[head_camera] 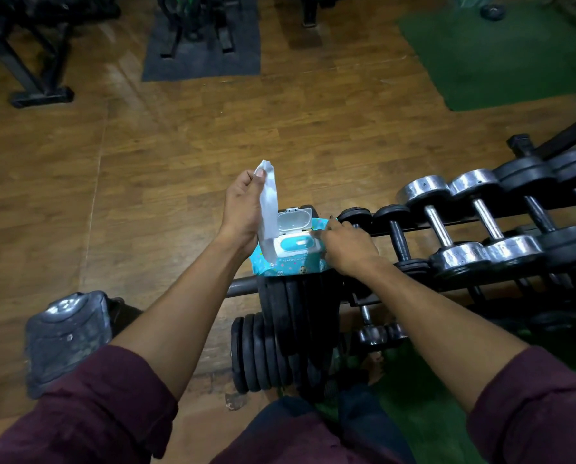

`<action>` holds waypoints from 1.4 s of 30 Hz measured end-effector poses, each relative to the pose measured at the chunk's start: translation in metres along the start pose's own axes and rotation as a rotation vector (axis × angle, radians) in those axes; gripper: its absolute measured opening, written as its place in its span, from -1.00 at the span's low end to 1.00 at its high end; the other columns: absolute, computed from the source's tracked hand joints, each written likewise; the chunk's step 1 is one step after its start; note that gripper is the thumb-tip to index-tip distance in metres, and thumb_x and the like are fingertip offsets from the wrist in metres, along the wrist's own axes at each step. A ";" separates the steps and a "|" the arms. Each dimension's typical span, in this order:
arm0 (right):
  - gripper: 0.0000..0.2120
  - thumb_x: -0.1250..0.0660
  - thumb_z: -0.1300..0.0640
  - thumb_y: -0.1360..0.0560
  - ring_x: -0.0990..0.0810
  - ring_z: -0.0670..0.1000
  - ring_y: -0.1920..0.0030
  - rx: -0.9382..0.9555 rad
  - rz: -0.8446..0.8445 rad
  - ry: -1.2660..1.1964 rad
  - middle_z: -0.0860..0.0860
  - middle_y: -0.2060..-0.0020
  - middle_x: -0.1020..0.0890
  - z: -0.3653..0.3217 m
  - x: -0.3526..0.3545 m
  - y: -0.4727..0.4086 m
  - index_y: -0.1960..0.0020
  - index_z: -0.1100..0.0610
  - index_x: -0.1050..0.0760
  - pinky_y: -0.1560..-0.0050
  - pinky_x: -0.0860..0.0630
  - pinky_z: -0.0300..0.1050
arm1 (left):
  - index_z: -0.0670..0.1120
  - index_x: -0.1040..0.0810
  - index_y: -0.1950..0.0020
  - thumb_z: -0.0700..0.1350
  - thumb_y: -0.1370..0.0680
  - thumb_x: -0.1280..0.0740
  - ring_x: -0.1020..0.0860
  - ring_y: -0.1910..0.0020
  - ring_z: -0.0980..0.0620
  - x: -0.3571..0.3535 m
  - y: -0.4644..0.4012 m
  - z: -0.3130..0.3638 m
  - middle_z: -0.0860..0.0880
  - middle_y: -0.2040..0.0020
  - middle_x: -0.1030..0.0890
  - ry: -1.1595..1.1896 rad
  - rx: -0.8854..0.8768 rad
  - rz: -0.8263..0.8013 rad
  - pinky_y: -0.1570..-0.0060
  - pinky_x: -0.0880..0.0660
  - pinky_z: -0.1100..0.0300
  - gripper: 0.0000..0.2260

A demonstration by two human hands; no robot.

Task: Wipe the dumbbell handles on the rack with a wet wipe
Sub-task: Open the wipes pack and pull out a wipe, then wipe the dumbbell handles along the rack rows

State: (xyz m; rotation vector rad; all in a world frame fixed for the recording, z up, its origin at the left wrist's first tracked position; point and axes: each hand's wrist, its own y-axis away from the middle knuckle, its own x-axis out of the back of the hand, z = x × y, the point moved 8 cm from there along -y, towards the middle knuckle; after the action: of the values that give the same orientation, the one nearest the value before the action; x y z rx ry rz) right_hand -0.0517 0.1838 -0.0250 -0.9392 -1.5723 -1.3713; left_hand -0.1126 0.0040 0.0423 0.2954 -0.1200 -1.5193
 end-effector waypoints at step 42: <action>-0.91 -0.42 0.16 -0.54 -0.63 -0.04 0.30 -0.079 0.054 -1.298 -0.02 0.24 -0.65 0.243 -0.020 0.127 0.06 0.14 -0.52 0.24 -0.64 -0.01 | -0.14 -0.58 0.11 -0.37 -0.53 -0.42 -0.57 0.19 -0.03 -0.260 0.149 -0.146 -0.12 0.20 -0.62 -0.065 0.171 0.112 0.12 -0.51 0.10 -0.85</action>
State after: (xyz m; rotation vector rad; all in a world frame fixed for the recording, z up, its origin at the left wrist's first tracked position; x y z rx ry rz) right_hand 0.0456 0.4401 -0.0109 -2.1337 -2.3291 -0.7165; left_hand 0.0546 0.2823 -0.0309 0.3694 -0.3143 -1.4098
